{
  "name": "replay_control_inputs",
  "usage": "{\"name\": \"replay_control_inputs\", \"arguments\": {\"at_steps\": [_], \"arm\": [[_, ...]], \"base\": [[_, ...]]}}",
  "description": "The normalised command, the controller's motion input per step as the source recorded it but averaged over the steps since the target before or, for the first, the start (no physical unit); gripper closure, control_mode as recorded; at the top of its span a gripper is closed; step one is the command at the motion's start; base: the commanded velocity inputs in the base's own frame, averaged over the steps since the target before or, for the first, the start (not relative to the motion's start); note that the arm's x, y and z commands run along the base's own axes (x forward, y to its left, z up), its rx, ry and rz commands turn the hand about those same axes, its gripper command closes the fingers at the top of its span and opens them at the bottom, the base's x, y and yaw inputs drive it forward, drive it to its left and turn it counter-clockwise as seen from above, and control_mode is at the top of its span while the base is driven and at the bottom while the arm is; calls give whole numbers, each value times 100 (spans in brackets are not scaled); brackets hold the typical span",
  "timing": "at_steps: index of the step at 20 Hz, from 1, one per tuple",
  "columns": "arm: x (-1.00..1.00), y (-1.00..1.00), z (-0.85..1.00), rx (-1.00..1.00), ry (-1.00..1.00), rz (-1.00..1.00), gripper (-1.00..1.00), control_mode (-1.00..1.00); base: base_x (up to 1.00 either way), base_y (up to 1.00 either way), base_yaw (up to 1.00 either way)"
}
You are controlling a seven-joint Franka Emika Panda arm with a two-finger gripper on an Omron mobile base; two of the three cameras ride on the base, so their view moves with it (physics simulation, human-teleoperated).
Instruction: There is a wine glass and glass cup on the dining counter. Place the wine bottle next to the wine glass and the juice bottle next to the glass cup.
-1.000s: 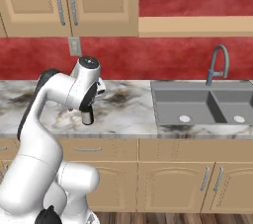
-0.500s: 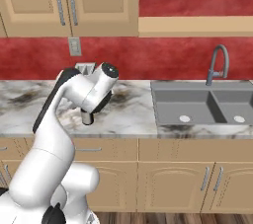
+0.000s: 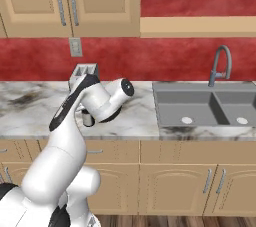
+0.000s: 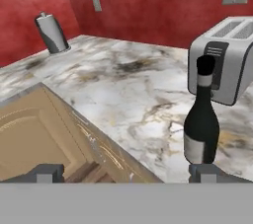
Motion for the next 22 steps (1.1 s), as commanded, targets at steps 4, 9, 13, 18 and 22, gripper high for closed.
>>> {"name": "replay_control_inputs", "arguments": {"at_steps": [4,9,13,18,22], "arm": [[25,5,-2,7,-13,6,-100,-100],[19,7,-2,4,-10,6,-100,-100],[19,12,-2,5,-10,5,-100,-100],[14,8,-2,8,-8,9,-100,-100],[13,12,-2,6,-11,8,-100,-100]], "base": [[0,0,0],[0,0,0],[0,0,0],[0,0,0],[0,0,0]]}}
